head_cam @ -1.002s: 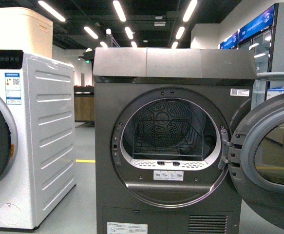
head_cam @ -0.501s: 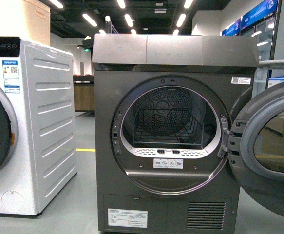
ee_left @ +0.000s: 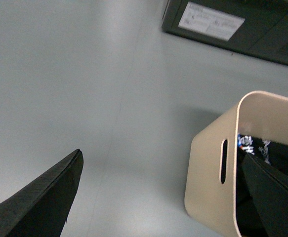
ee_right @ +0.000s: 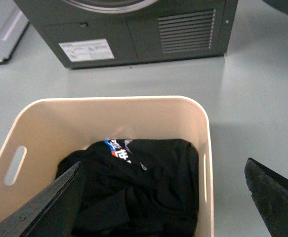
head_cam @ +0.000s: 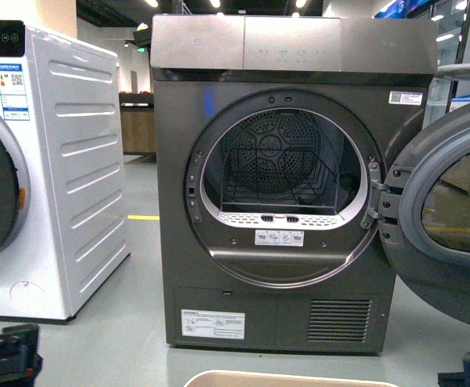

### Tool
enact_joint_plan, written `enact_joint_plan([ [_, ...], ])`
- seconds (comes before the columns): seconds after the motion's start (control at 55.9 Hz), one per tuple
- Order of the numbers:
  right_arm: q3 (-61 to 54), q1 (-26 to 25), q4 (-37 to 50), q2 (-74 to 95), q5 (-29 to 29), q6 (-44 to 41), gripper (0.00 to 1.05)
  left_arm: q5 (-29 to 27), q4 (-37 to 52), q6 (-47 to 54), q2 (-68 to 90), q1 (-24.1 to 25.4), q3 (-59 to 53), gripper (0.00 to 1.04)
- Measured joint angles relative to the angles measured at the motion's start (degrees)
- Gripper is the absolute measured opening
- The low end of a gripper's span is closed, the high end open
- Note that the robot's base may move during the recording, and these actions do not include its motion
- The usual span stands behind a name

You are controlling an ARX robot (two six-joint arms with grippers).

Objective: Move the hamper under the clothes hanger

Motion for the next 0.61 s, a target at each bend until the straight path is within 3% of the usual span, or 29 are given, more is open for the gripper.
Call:
enact_joint_plan([
  [0.304, 9.11, -0.85, -0.85, 17.20, 3.17, -0.13, 0.97, -6.99, -5.38, 2.86, 18.64, -7.43, 14.03, 0.98],
  [0.608, 17.00, -0.02, -3.21, 27.08, 5.38, -0.59, 0.97, -8.44, -11.37, 2.86, 28.39, -12.20, 25.66, 0.98],
])
